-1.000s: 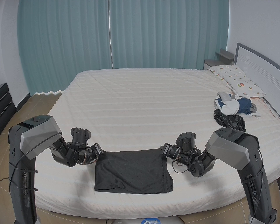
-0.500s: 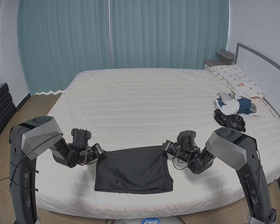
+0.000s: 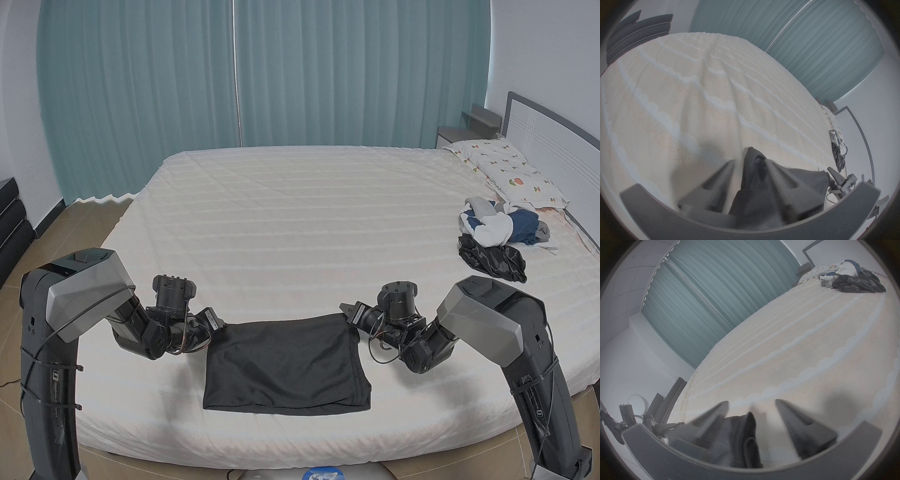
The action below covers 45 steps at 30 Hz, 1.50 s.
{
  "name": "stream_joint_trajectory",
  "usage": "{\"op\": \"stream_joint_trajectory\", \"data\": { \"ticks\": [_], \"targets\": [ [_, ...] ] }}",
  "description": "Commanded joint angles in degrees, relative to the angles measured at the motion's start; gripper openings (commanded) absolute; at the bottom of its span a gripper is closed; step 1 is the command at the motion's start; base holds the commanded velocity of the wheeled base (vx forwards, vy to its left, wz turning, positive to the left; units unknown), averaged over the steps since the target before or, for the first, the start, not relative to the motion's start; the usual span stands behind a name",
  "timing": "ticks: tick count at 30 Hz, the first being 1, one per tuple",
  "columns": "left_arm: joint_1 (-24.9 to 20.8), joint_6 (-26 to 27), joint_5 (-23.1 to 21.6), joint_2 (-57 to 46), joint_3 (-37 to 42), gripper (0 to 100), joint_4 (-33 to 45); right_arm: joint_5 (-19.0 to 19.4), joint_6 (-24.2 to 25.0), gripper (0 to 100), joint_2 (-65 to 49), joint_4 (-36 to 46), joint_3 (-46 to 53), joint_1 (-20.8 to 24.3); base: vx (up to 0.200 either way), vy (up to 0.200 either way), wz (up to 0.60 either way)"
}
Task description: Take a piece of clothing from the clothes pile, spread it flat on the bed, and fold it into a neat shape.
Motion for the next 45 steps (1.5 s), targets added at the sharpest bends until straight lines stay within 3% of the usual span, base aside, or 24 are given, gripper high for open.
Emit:
{"op": "stream_joint_trajectory", "data": {
  "ticks": [1,6,10,11,12,14,17,26,35,36,45],
  "targets": [
    [-0.03,-0.14,-0.06,-0.24,0.13,100,-0.05,-0.07,0.23,100,-1.25,-0.33,0.99,0.02,0.0,0.0,0.0],
    [0.5,-0.75,0.3,-0.42,0.13,100,0.04,0.81,1.54,100,-9.07,-1.12,9.6,-0.51,0.0,0.0,0.0],
    [2.08,-4.88,-0.32,-1.65,0.13,100,-0.05,4.51,1.9,100,-14.52,-3.94,19.1,-0.25,0.0,0.0,0.0],
    [2.61,-6.47,-0.93,-1.91,0.04,100,-0.05,7.41,1.63,100,-16.63,-5.34,24.02,0.1,0.0,0.0,0.0],
    [2.61,-6.47,-0.93,-1.91,0.04,100,-0.05,7.41,1.63,100,-16.63,-5.34,24.02,0.1,0.0,0.0,0.0],
    [3.05,-6.99,-1.37,-1.91,0.04,100,-0.14,14.44,1.19,100,-20.06,-8.24,32.63,1.16,0.0,0.0,0.0],
    [3.05,-6.99,-1.37,-1.82,0.04,100,-0.14,17.69,-0.04,100,-21.38,-8.86,36.85,2.48,0.0,0.0,0.0],
    [3.05,-6.82,-1.37,-1.56,-0.05,100,-0.14,20.5,-2.41,100,-20.76,-8.33,42.03,6.26,0.0,0.0,0.0],
    [3.05,-6.73,-1.29,-1.38,-0.14,100,-0.05,20.5,-4.08,100,-21.12,-6.48,42.74,6.96,0.0,0.0,0.0],
    [3.05,-6.73,-1.29,-1.38,-0.14,100,-0.05,20.5,-4.08,0,-21.12,-6.48,42.74,6.96,0.0,0.0,0.0],
    [2.96,-6.73,-1.29,-1.38,-0.23,100,-0.05,18.22,-8.48,0,-21.91,-0.95,42.03,6.96,0.0,0.0,0.0]
  ]
}}
